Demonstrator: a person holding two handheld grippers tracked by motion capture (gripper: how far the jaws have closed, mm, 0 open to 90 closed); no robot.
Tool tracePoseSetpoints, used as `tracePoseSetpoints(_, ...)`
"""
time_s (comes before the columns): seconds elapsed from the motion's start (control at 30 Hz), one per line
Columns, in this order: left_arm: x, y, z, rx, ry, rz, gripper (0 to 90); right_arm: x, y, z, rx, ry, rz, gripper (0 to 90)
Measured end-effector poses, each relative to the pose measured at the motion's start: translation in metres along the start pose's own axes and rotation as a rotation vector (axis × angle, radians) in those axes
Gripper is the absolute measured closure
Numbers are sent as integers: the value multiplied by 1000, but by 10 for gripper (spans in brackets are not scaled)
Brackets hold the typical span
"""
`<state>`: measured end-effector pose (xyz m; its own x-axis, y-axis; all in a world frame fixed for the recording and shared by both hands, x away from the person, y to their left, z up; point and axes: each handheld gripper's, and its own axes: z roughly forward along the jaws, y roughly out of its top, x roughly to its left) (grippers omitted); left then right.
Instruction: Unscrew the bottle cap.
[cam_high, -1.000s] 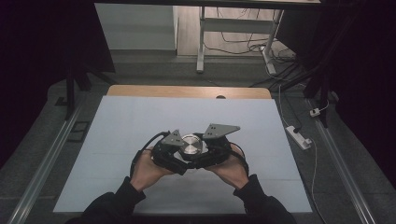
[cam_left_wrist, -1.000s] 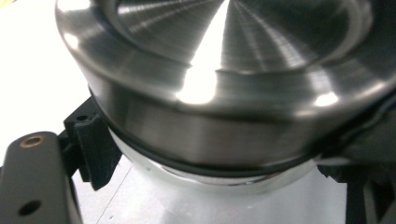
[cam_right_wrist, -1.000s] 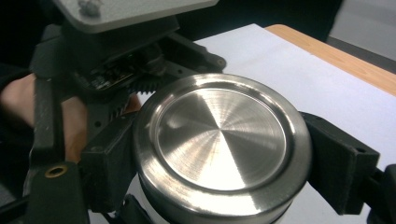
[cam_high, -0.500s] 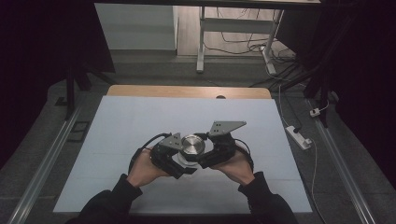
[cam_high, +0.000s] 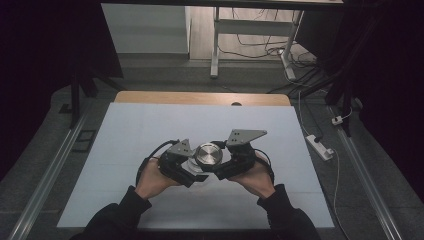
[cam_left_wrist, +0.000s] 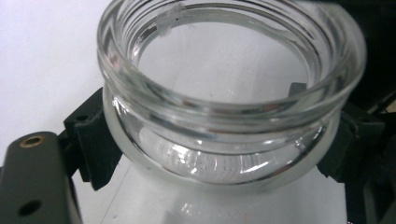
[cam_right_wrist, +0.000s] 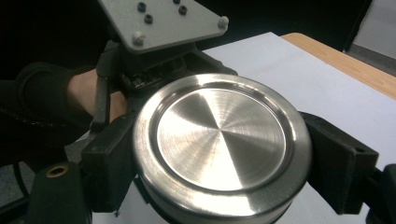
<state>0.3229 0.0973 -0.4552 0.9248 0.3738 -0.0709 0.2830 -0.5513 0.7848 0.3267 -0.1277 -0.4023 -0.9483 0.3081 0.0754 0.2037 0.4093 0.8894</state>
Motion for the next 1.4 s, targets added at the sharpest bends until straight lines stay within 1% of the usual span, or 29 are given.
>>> tracePoseSetpoints(0.17,4,-2,-2,-1,26,-11,155,1,-1,-4,-3,-10,0,188)
tracePoseSetpoints(0.2,5,-3,-1,-8,32,-20,155,2,-2,-4,-2,-12,0,188)
tracePoseSetpoints(0.23,6,-4,-2,-7,37,-19,155,2,-2,-5,-2,-14,1,188)
tracePoseSetpoints(0.3,7,-5,-2,-15,45,-30,155,3,-3,-6,-1,-18,2,188)
tracePoseSetpoints(0.33,8,-5,-2,-13,50,-27,155,4,-3,-6,2,-20,3,188)
tracePoseSetpoints(0.4,10,-6,-3,-22,58,-39,155,5,-5,-6,-1,-20,2,188)
tracePoseSetpoints(0.5,14,-8,-5,-25,71,-42,155,7,-7,-6,1,-21,0,188)
tracePoseSetpoints(0.57,15,-8,-5,-37,78,-52,155,9,-9,-7,3,-22,-1,188)
tracePoseSetpoints(0.63,17,-9,-6,-36,85,-48,155,11,-11,-7,1,-24,-3,188)
tracePoseSetpoints(0.8,20,-9,-8,-48,105,-55,155,14,-17,-7,3,-30,-4,188)
tracePoseSetpoints(1.17,26,-10,-10,-64,130,-67,155,21,-29,-5,21,-17,-11,188)
tracePoseSetpoints(1.4,29,-9,-11,-72,145,-73,155,27,-35,-1,28,-6,-26,188)
